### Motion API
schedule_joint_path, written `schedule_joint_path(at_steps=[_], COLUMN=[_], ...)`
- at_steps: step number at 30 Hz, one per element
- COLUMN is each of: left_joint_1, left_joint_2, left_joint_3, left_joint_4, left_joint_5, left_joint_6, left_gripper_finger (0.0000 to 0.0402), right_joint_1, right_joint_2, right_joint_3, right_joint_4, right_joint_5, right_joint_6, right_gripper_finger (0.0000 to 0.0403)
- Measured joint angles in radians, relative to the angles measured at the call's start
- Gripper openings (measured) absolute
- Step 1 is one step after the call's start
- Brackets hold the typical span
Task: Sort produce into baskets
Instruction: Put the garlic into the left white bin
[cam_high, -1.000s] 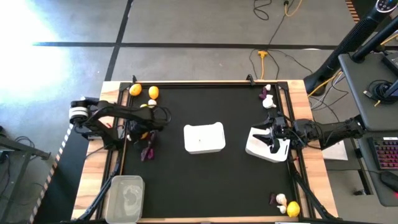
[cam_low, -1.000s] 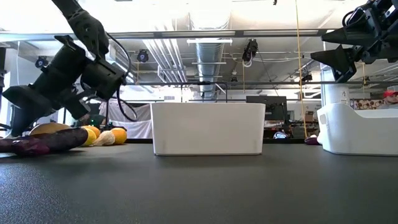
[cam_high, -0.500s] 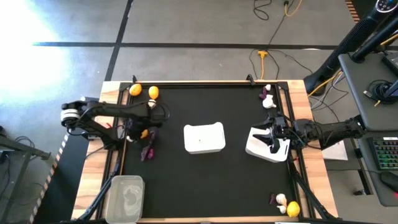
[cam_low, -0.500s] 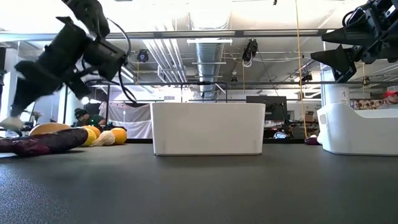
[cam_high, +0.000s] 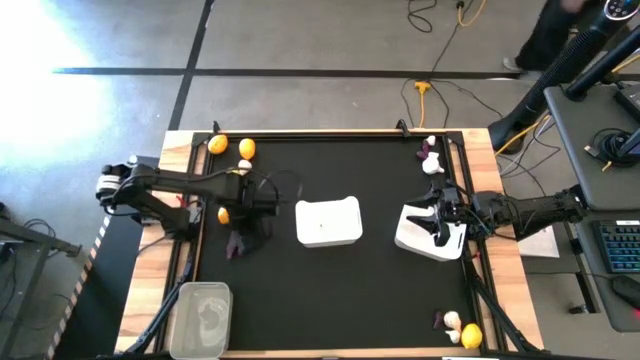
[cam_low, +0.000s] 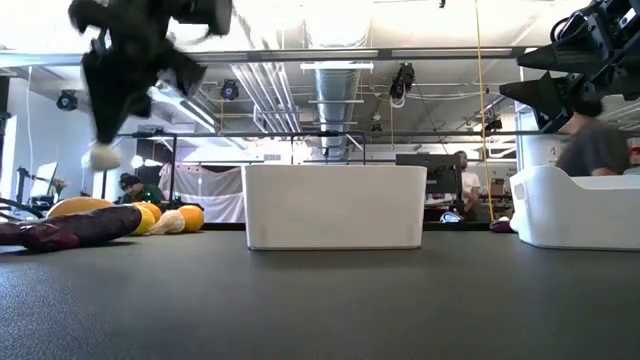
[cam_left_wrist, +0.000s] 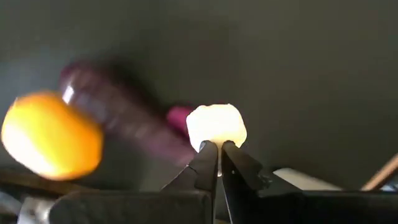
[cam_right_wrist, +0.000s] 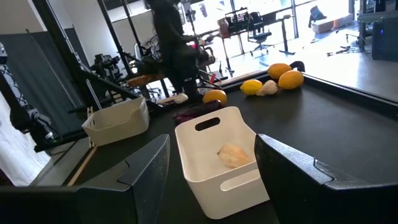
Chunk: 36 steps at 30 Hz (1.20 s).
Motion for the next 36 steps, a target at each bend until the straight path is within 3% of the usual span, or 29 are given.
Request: schedule_joint_path(at_steps=[6, 14, 24, 30, 36], left_joint_1=[-0.059, -0.056, -0.022, -0.009, 0.013], left_joint_2=[0.038, 0.138, 0.4, 0.56, 0.655], left_joint_3=[0.176, 0.333, 0.52, 0.629, 0.694], left_joint_4=[0.034, 0.039, 0.083, 0.11, 0.111], left_joint_5=[-0.099, -0.177, -0.188, -0.274, -0.274], left_joint_6=[0.015, 0.096, 0.273, 0.393, 0.458], left_gripper_finger=[0.0, 0.0, 0.0, 0.0, 0.0], right_joint_1=[0.0, 0.0, 0.0, 0.0, 0.0], right_joint_2=[0.0, 0.0, 0.0, 0.0, 0.0], right_joint_3=[0.0, 0.0, 0.0, 0.0, 0.0], right_joint_4=[0.0, 0.0, 0.0, 0.0, 0.0], right_joint_5=[0.0, 0.0, 0.0, 0.0, 0.0], right_joint_6=[0.0, 0.0, 0.0, 0.0, 0.0], right_gripper_finger=[0.0228, 0.0228, 0.0228, 0.0228, 0.0228])
